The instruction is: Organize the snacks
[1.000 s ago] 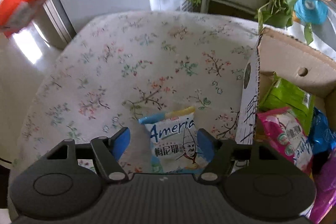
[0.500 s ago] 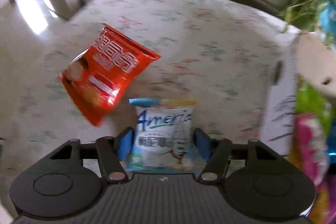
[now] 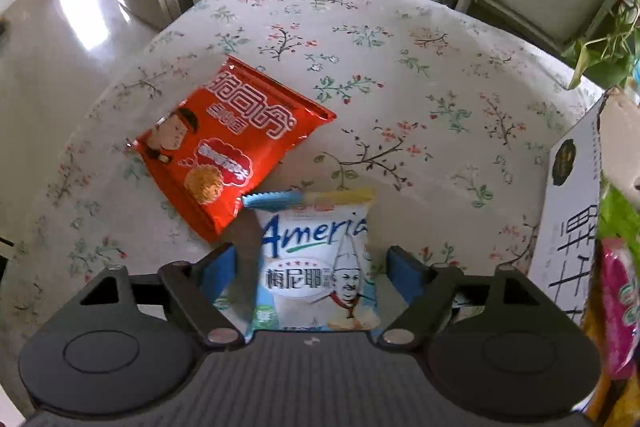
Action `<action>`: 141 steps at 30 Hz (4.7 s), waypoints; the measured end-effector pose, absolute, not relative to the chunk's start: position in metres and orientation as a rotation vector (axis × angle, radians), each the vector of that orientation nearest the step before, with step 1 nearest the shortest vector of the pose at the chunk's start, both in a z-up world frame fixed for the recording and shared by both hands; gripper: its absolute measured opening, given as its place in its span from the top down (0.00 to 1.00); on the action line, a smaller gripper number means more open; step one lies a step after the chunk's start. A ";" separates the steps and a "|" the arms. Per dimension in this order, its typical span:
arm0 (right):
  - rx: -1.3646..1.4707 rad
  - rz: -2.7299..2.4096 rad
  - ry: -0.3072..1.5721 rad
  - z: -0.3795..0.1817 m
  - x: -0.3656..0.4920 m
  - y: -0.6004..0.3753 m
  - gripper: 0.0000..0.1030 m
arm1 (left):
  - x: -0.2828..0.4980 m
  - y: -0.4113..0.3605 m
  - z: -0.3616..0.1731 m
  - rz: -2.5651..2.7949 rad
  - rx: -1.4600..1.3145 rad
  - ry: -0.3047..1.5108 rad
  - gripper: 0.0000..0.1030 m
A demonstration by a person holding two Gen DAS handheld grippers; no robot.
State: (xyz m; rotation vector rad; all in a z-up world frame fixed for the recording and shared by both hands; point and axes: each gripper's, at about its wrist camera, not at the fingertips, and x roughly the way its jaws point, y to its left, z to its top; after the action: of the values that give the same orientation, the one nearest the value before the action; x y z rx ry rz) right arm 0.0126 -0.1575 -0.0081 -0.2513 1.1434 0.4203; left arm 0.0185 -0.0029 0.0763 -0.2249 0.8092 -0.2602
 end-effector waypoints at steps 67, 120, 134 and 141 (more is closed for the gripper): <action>0.561 -0.124 0.643 0.126 -0.004 -0.401 0.45 | 0.034 -0.202 0.089 -0.462 -0.277 0.737 0.34; 0.251 -0.361 0.816 0.112 -0.084 -0.409 0.00 | -0.051 -0.211 0.124 -0.177 -0.020 0.860 0.01; 0.236 -0.347 0.877 0.105 -0.075 -0.408 0.00 | -0.038 -0.229 0.119 -0.131 0.073 0.886 0.01; 0.208 -0.321 0.898 0.103 -0.070 -0.401 0.00 | -0.032 -0.243 0.116 -0.125 0.124 0.889 0.01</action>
State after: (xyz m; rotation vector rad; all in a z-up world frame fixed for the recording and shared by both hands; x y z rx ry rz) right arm -0.0698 -0.4015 0.1028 0.2075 0.8977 -0.3211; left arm -0.0323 -0.2426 0.1163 0.1242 0.8893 -0.1247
